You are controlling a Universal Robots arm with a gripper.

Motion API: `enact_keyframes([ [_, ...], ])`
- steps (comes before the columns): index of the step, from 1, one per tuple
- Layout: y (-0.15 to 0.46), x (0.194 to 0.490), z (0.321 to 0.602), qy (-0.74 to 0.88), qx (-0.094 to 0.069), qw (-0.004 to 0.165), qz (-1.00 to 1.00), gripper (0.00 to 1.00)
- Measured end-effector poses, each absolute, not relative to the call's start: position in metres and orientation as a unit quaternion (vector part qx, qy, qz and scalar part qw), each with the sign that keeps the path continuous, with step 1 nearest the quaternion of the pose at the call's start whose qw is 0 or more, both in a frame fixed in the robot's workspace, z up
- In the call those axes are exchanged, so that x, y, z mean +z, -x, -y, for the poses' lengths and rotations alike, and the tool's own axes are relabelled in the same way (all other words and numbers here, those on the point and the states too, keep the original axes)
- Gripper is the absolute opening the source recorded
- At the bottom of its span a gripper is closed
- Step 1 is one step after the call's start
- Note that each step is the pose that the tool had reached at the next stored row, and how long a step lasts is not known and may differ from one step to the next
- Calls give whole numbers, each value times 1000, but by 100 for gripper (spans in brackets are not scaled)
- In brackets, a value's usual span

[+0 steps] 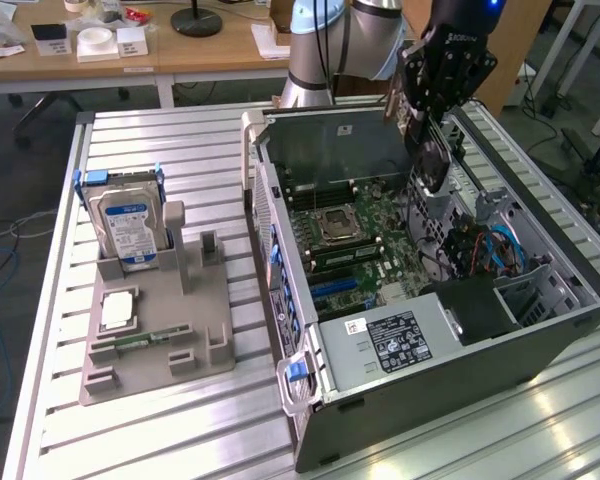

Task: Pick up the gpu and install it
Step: 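Pick up the gpu and move the gpu toward the slot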

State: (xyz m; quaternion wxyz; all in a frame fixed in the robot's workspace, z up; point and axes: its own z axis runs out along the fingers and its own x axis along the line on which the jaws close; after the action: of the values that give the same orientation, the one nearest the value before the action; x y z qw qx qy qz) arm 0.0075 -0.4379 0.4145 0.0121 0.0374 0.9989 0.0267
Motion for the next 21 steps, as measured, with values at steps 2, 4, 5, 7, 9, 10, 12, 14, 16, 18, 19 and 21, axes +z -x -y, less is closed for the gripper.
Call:
enact_keyframes([
  [2,-12,414,438,-37,27,12,-999,27],
  [4,-17,414,438,-37,27,12,-999,27],
  [5,-20,414,438,-37,27,12,-999,27],
  [7,-25,414,438,-37,27,12,-999,27],
  [9,-31,414,438,-37,27,12,-999,27],
  [10,-34,414,438,-37,27,12,-999,27],
  [12,-40,414,438,-38,27,12,-999,27],
  [14,-46,415,438,-37,27,12,-999,27],
  [16,-52,414,438,-37,27,12,-999,27],
  [18,-59,414,438,-37,27,12,-999,27],
  [19,-61,414,438,-37,27,12,-999,27],
  [21,-65,414,438,-37,27,12,-999,27],
])
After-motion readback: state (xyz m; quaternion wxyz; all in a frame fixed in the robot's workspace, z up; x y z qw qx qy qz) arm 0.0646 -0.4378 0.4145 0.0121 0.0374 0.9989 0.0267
